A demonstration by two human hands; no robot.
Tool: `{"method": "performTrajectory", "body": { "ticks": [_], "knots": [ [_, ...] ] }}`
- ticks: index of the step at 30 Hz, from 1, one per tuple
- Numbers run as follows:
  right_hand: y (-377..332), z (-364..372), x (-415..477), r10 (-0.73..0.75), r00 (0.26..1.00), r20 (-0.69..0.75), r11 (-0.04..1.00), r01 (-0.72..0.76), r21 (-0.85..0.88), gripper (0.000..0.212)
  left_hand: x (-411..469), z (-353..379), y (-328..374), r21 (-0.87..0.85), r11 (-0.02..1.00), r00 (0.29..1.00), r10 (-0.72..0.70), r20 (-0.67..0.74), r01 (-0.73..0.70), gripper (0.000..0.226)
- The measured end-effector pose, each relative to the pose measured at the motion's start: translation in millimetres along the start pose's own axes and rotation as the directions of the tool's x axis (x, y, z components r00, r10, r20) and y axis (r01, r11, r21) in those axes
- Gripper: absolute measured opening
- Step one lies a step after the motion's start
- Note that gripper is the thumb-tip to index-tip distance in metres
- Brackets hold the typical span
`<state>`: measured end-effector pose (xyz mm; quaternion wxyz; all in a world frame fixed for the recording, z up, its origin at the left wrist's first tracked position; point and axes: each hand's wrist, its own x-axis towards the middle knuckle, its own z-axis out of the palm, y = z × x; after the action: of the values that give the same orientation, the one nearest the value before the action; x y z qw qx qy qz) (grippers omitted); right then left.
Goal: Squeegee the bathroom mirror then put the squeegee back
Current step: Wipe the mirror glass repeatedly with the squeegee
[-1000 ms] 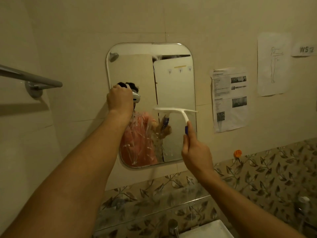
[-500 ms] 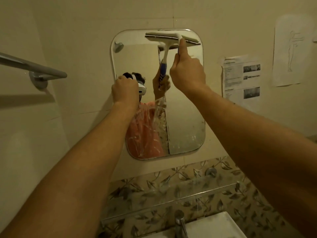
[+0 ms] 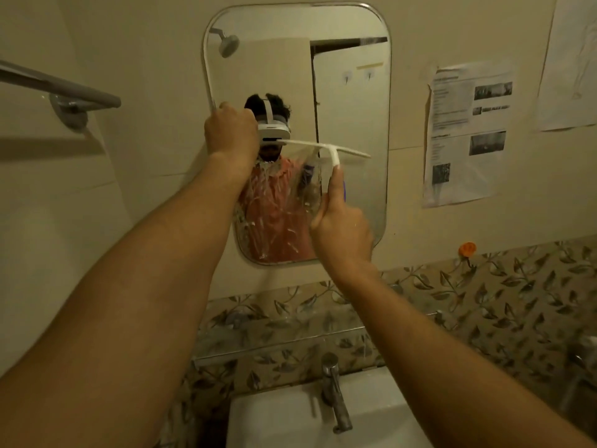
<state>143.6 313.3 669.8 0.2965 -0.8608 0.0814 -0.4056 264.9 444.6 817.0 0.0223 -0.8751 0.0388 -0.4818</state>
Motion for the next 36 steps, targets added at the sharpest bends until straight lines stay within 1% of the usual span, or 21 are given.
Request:
{"method": "performTrajectory", "body": {
  "ticks": [8,10,12,14,16,17,19,20,22,25,29,36],
  "knots": [
    [6.8,29.6,-34.1,0.090,0.995,0.043,0.995,-0.092,0.044,0.066,-0.5,8.3,-2.2,-0.022,1.000,0.999,0.010,-0.038,-0.011,0.021],
    [5.8,32.6,-38.6,0.105,0.994,0.039,0.993,-0.106,0.045,0.066,0.4,10.1,-4.0,-0.024,1.000,0.999,0.019,-0.031,-0.020,0.019],
    [5.1,33.6,-39.9,0.126,0.992,0.032,0.988,-0.128,0.084,0.064,1.7,10.3,-4.2,-0.026,0.999,0.999,0.023,-0.023,-0.024,0.016],
    [4.7,25.9,-36.6,0.122,0.992,-0.012,0.976,-0.118,0.182,0.060,3.8,11.2,-2.8,-0.021,0.999,0.999,0.037,-0.014,-0.037,0.016],
    [7.2,8.3,-19.8,0.124,0.988,-0.093,0.950,-0.090,0.300,0.058,6.0,13.1,-2.6,-0.006,0.999,0.999,0.054,0.001,-0.054,0.016],
    [10.5,-1.2,-4.0,0.136,0.980,-0.142,0.943,-0.084,0.321,0.056,6.6,14.2,-3.3,0.008,0.998,0.998,0.063,0.012,-0.063,0.017],
    [17.1,-22.2,33.7,0.167,0.959,-0.230,0.954,-0.098,0.285,0.054,7.5,15.8,-3.9,0.020,0.997,0.997,0.069,0.036,-0.070,0.019],
    [19.3,-32.6,50.8,0.180,0.951,-0.252,0.959,-0.112,0.262,0.054,8.0,16.2,-3.4,0.015,0.997,0.997,0.069,0.045,-0.069,0.020],
    [22.8,-46.3,74.9,0.208,0.943,-0.260,0.962,-0.149,0.227,0.055,9.6,16.5,-2.0,0.020,0.997,0.996,0.072,0.057,-0.073,0.023],
    [27.5,-48.0,85.8,0.256,0.937,-0.236,0.955,-0.207,0.214,0.055,13.9,17.9,-0.4,0.032,0.997,0.996,0.066,0.053,-0.068,0.026],
    [33.5,-23.8,67.5,0.292,0.929,-0.227,0.944,-0.242,0.225,0.055,15.9,21.4,1.4,0.051,0.998,0.999,0.047,0.027,-0.049,0.025],
    [49.9,22.9,3.9,0.351,0.917,-0.190,0.923,-0.304,0.236,0.056,18.2,26.3,-0.8,0.058,0.997,0.999,0.045,-0.003,-0.045,0.021]
  ]
}}
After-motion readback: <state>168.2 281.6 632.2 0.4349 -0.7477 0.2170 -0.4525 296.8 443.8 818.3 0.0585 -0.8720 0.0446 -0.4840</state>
